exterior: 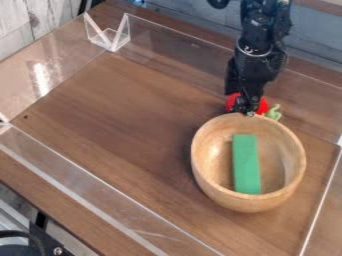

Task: Move the red object to the left side of the table

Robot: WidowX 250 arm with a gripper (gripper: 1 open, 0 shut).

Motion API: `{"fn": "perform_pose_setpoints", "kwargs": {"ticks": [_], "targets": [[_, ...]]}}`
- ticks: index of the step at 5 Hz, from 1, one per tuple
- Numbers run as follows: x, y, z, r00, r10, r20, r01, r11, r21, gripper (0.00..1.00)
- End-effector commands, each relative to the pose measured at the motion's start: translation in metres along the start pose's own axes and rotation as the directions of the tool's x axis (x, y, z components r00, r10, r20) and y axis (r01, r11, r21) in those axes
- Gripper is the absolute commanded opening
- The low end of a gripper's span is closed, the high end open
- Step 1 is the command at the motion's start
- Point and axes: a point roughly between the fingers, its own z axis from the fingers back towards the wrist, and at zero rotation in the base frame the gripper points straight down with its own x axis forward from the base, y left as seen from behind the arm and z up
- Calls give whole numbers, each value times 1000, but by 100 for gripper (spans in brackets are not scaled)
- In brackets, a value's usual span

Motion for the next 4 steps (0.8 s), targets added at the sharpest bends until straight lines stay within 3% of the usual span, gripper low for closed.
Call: {"fn": "perform_pose_setpoints", "kwargs": {"ticks": [1,2,3,4], "targets": [[-6,10,12,1000,-14,15,13,1000,18,0],[-16,23,19,1000,-25,6,25,999,21,0],[-28,31,53,999,39,-18,-37,996,84,0],[-41,43,84,998,54,-21,-50,987,151,0]]}}
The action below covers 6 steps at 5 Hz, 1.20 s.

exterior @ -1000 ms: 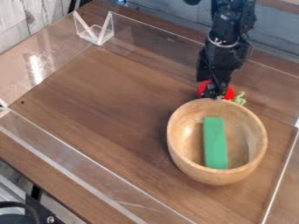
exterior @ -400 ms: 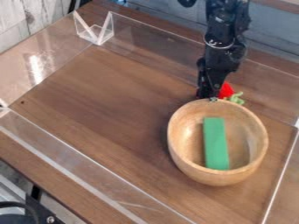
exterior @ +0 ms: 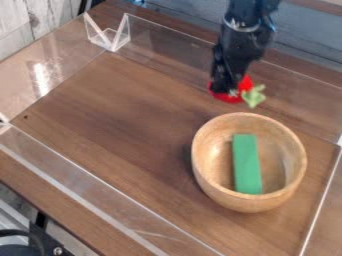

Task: Move the red object to the left side of the table

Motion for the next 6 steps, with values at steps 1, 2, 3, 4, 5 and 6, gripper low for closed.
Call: {"fn": "perform_pose_setpoints", "kwargs": {"ticks": [1,2,3,4,5,6], "targets": [[-9,20,37,999,9,47,-13,996,90,0],[-26,27,41,997,65,34,-69,991,113,0],[-34,29,45,995,95,32,-98,987,130,0],[-44,22,48,988,152,18,-153,979,137,0],[-59,14,45,976,216,0,-214,967,137,0],[-88,10,37,977,211,-5,-208,969,135,0]]}}
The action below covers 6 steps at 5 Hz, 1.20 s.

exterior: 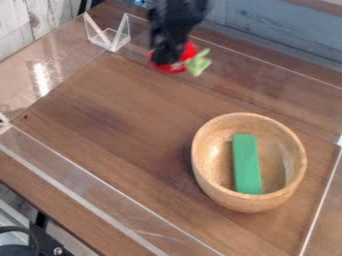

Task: Move the red object to the left side of the table

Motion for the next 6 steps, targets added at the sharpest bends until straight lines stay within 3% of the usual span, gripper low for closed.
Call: {"fn": "perform_pose_setpoints", "kwargs": {"ticks": [1,2,3,5,6], "targets": [[-30,14,-5,999,-9,34,7,999,39,0],[-56,22,-27,999,34,21,-35,999,22,0],[-69,28,-51,1000,19,24,-19,1000,7,0],[-87,21,-65,991,-39,129,53,993,-106,0],[-78,29,-77,989,-21,149,43,988,-145,0]]}}
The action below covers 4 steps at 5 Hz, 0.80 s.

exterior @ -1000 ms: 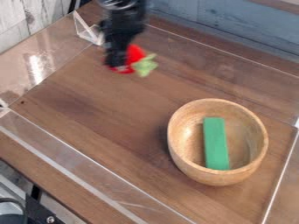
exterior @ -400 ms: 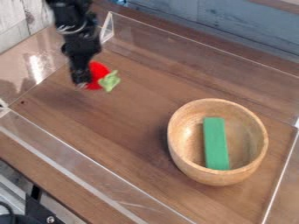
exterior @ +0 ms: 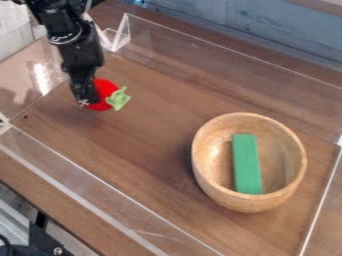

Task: Move the red object to the left side of the table

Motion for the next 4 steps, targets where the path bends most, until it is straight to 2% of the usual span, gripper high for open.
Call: {"fn": "perform_pose_setpoints", "kwargs": {"ticks": [1,2,3,4], "targets": [[12,22,4,999,3,33,-4,1000,15,0],[18,29,-3,998,30,60,-27,998,-52,100],[17,23,-8,992,101,69,-95,992,-89,0],[14,16,-15,986,154,68,-146,983,-108,100]]}}
